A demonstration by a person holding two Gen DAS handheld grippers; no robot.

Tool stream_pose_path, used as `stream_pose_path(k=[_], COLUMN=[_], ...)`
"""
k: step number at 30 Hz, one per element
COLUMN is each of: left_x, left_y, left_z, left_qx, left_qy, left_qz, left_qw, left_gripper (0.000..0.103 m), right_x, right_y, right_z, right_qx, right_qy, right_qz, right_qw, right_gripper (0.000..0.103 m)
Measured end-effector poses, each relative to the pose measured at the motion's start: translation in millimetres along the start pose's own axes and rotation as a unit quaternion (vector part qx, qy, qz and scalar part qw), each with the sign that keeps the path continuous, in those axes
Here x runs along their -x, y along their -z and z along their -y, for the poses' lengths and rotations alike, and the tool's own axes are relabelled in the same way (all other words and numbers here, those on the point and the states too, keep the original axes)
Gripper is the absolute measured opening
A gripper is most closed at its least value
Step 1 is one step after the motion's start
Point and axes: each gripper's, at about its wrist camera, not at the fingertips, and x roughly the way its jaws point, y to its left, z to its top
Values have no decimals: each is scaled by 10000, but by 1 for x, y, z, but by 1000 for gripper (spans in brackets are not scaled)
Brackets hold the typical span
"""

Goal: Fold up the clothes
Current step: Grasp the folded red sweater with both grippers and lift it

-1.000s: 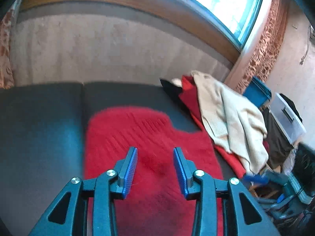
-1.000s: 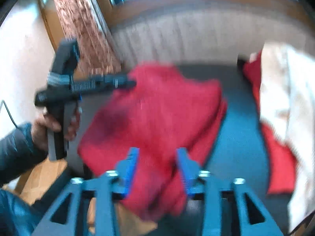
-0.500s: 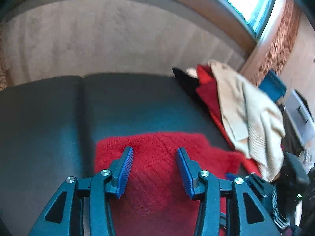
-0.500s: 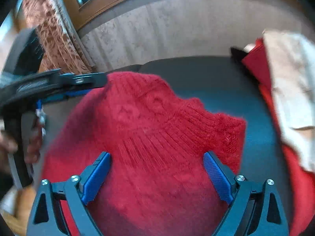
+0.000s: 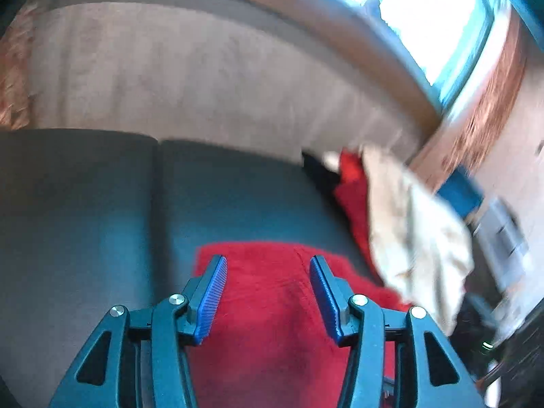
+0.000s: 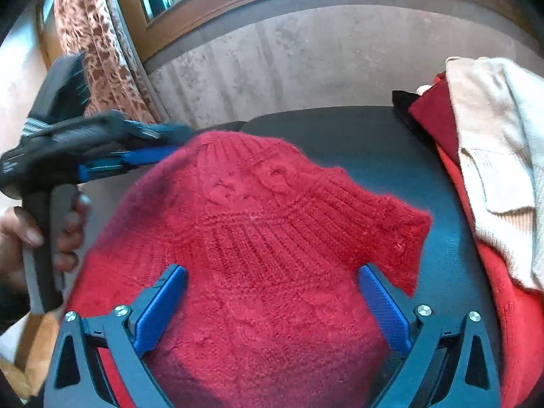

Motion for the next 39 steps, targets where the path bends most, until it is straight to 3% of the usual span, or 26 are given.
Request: stream_pose_path(k=[3,5,10,14,19,23,25,26,29,31,35,39], left_x=[33,39,20,-7,-27,-37,-36,-33,-21,-2,52,128], left_y=[9,23,59,73,70,67,70,72,78,82,86,85], left_z=[-32,-50,-69,-63,-46,-33,-32,-34,-37,-38,-54,-88], left_qx=[317,506,1036,1073,839,570,559,627,824,847,1007,1109], left_qy=[293,423,1010,1302,1518,1431,1437,1438,1442,1399,1390,1089], left_qz=[80,-67,-671,-1022,-1069,-1282,-1303,-1238,-1024,-786,-213,435], left_qw=[9990,9978,9872,9804,9790,9797,9794,9798,9808,9834,9849,9869], left_gripper=[65,67,68,69,74,74,56,53,41,38,37,36], right_x=[21,34,57,48,21,-3,-7,-7,-8,-13,-24,-54], right_y=[-6,-10,10,37,25,14,14,15,16,14,10,-6], right_z=[5,8,41,61,45,20,10,4,-12,-24,-48,-101], right_qx=[-347,-578,-1810,-2458,-2149,-1577,-1228,-1012,-513,-519,-525,-419], right_qy=[-177,-294,-1110,-1101,-1562,-1442,-1291,-1183,-614,-772,-1105,-1803], right_qz=[100,167,-50,-440,-629,-772,-778,-815,-921,-996,-1145,-1273], right_qw=[9992,9978,9772,9620,9620,9738,9809,9844,9925,9907,9859,9744], right_gripper=[103,103,103,103,103,103,103,103,87,61,56,53])
